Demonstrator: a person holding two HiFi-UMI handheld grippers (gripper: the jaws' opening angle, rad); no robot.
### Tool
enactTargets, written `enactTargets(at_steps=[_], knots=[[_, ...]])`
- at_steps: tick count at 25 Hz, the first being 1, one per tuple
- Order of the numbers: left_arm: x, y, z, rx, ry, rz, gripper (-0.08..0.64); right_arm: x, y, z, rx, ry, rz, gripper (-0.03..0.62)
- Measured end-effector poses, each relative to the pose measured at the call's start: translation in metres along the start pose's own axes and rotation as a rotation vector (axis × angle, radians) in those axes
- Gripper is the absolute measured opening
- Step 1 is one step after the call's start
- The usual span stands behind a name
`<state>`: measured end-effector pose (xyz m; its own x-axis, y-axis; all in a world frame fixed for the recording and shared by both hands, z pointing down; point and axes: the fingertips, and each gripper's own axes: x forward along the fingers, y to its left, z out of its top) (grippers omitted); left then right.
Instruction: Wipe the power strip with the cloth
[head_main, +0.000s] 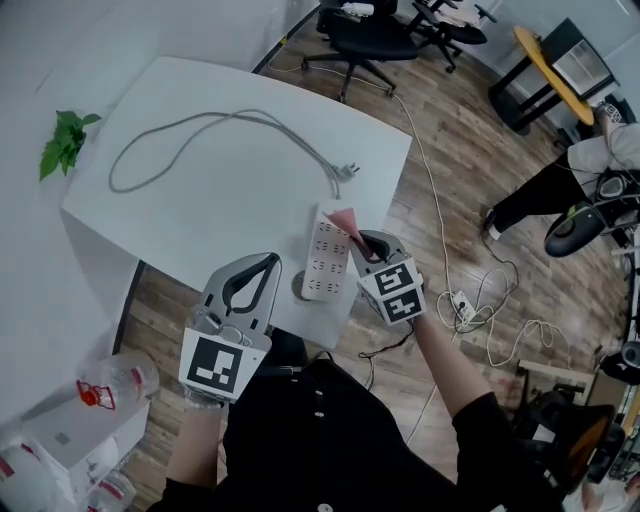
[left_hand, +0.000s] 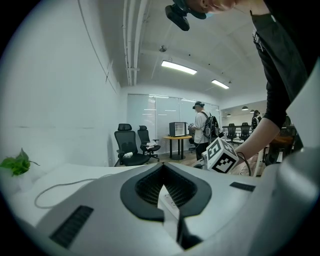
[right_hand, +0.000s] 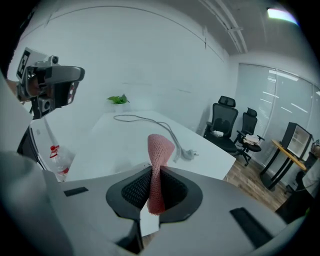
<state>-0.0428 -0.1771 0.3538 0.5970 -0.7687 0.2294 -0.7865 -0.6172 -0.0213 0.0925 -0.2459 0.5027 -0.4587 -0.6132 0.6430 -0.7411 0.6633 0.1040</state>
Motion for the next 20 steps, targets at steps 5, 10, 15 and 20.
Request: enactTargets(at_steps=[5,10,15,20], knots=[[-0.004,0.008,-0.005,-0.013,0.011,0.017,0.011,0.026,-0.023,0.017,-0.045,0.009,-0.023,0.055],[-0.006,0.015,-0.01,-0.017,0.023,0.031,0.011,0.052,-0.041,0.028,-0.101,0.04,-0.033,0.055],[-0.007,0.018,-0.011,-0.024,0.022,0.04,0.011,0.067,-0.043,0.032,-0.18,0.074,-0.021,0.055],[-0.01,0.024,-0.013,-0.025,0.023,0.05,0.011,0.078,-0.034,0.032,-0.253,0.113,0.003,0.055]])
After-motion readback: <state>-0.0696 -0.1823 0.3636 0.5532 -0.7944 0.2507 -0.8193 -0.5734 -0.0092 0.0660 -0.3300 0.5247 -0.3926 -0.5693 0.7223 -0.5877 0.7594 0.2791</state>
